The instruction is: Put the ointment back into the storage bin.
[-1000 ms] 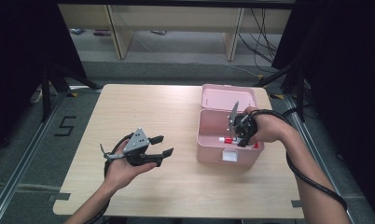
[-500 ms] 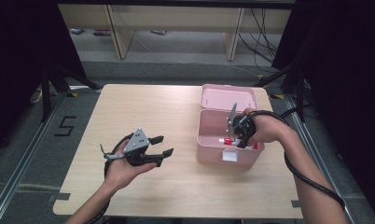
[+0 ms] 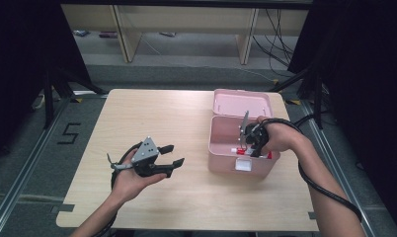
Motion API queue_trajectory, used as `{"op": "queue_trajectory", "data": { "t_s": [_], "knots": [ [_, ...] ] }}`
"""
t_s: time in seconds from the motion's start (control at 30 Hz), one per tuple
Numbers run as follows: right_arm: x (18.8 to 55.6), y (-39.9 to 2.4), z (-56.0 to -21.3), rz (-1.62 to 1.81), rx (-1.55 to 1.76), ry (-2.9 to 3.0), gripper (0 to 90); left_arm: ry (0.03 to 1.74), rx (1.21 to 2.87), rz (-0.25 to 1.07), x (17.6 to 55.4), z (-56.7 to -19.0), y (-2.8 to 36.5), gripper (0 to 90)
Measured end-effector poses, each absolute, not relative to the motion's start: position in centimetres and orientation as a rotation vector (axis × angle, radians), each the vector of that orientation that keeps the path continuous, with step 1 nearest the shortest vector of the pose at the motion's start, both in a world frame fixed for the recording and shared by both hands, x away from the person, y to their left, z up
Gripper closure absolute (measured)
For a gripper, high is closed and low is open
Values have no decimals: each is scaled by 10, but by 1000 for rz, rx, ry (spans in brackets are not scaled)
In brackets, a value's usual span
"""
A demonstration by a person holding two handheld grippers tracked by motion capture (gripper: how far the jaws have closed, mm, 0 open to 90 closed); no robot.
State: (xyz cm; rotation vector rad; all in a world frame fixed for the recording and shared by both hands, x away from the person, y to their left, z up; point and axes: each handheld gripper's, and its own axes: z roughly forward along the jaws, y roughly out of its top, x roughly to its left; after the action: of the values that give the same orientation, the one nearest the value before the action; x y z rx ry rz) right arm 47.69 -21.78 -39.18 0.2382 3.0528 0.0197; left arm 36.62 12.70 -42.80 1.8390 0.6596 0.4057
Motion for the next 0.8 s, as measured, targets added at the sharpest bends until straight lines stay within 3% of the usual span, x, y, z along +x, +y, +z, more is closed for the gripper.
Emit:
{"op": "queue_trajectory", "data": {
  "t_s": [0.6, 0.67, 0.8],
  "knots": [
    [485, -213, -404, 10, 197, 3073, 704, 659, 1841, 402, 366, -429, 127, 399],
    [481, -213, -404, -46, 318, 3071, 704, 652, 1843, 402, 366, -429, 127, 399],
    [486, -214, -407, -7, 214, 3072, 704, 657, 1844, 400, 365, -429, 126, 399]
  ]
}}
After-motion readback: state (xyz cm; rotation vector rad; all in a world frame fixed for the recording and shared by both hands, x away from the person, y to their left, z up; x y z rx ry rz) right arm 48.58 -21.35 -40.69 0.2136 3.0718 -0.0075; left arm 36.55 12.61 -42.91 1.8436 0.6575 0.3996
